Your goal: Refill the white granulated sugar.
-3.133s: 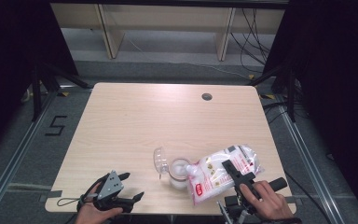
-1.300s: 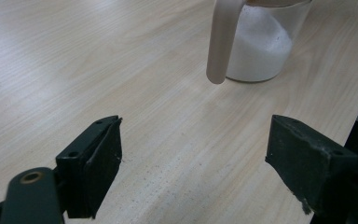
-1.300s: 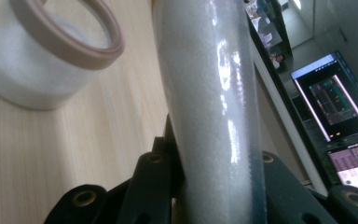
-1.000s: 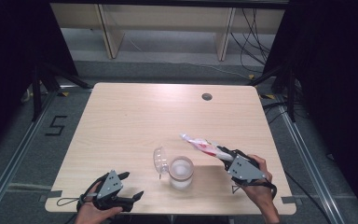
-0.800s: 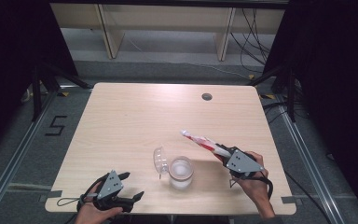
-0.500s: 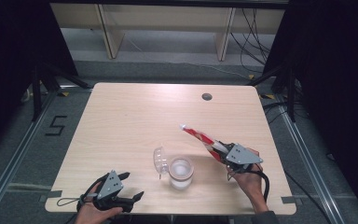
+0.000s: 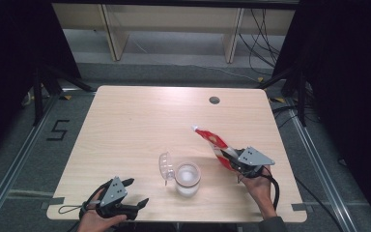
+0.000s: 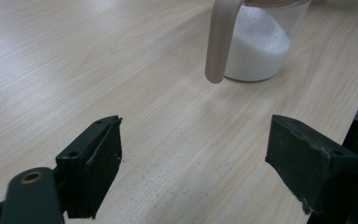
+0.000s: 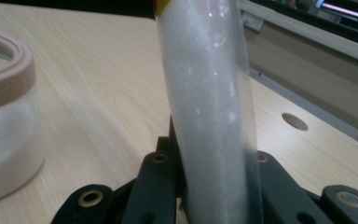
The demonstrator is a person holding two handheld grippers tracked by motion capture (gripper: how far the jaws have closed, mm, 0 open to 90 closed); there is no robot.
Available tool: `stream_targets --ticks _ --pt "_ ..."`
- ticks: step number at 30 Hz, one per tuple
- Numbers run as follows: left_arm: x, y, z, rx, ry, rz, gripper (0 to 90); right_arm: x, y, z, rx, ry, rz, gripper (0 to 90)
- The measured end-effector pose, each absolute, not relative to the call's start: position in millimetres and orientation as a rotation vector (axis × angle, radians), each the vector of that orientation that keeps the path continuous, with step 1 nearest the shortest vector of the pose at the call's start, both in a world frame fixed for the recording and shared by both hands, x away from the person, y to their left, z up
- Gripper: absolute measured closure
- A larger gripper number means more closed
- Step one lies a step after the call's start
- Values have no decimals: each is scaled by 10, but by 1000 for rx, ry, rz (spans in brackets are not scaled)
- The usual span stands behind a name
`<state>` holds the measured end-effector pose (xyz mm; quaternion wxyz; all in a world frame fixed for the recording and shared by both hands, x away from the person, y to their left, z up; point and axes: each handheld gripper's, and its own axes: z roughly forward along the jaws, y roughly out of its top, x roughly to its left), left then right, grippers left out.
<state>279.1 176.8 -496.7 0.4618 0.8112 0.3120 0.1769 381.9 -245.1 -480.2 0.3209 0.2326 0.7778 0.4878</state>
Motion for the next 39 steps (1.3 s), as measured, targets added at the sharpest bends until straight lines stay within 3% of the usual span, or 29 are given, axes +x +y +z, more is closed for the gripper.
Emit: stream_targets --ticks 39 --pt "2801 1761 -4962 2017 753 444 180 3651 -2793 -4784 877 2010 1274 738"
